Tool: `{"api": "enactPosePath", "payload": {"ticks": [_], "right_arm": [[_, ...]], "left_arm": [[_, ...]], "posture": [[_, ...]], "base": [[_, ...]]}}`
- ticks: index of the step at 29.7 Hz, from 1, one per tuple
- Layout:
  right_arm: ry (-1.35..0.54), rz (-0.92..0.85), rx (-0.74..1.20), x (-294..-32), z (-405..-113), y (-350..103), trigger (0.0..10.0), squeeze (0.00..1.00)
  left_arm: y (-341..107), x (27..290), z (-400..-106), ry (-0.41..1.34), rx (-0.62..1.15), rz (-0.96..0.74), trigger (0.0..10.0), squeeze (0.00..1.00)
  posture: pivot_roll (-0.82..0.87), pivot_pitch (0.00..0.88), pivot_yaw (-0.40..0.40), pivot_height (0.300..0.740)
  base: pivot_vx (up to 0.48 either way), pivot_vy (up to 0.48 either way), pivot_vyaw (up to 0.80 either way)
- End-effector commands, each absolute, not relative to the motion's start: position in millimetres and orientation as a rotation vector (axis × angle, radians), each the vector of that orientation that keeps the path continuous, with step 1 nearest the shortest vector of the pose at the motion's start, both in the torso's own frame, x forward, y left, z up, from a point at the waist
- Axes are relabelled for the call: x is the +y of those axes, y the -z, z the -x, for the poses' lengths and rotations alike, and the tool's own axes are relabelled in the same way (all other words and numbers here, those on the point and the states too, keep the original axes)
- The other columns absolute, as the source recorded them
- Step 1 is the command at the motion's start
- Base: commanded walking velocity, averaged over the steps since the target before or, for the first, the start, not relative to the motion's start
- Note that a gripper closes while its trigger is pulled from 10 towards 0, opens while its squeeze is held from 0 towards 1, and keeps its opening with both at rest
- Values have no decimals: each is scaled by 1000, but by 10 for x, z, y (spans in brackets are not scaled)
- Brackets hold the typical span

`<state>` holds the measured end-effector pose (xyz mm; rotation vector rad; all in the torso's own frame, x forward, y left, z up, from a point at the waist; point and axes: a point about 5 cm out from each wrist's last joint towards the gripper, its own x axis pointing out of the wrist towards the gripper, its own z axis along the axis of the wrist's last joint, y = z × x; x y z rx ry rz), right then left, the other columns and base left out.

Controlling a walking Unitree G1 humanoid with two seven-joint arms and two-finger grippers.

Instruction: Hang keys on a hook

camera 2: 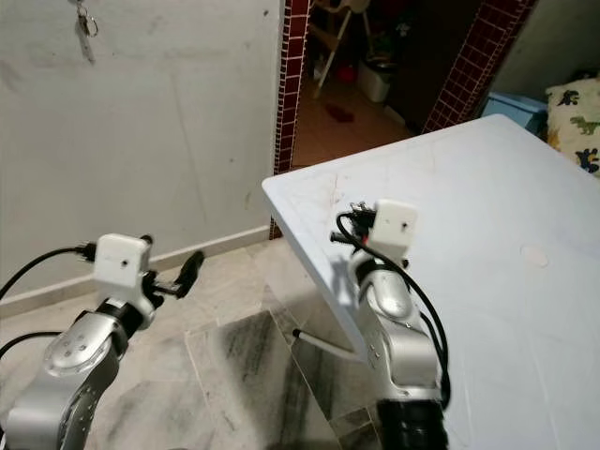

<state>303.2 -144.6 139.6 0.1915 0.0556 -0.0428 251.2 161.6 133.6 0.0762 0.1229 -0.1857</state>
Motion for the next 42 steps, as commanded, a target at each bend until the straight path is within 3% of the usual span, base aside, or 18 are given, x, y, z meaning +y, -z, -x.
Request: {"api": "enactPosePath", "payload": {"ticks": [1,15,42], "right_arm": [[27,-191,37,-1420,-3014,-1460,10000,0],[32,-223,31,-1336,-2995,-1499,10000,0],[43,-266,11,-1271,-3066,-1570,10000,0]], "left_arm": [[-1364,1612,-2485,181,107,-87,10000,0],[-1383,1573,-2541,202,126,-42,10000,0],[-1390,1518,-2618,232,168,-6,10000,0]], "posture": [[191,55,-108,740],[189,74,-78,740],[194,79,-70,740]], "base": [[0,0,800],[0,0,800],[0,471,0]]}}
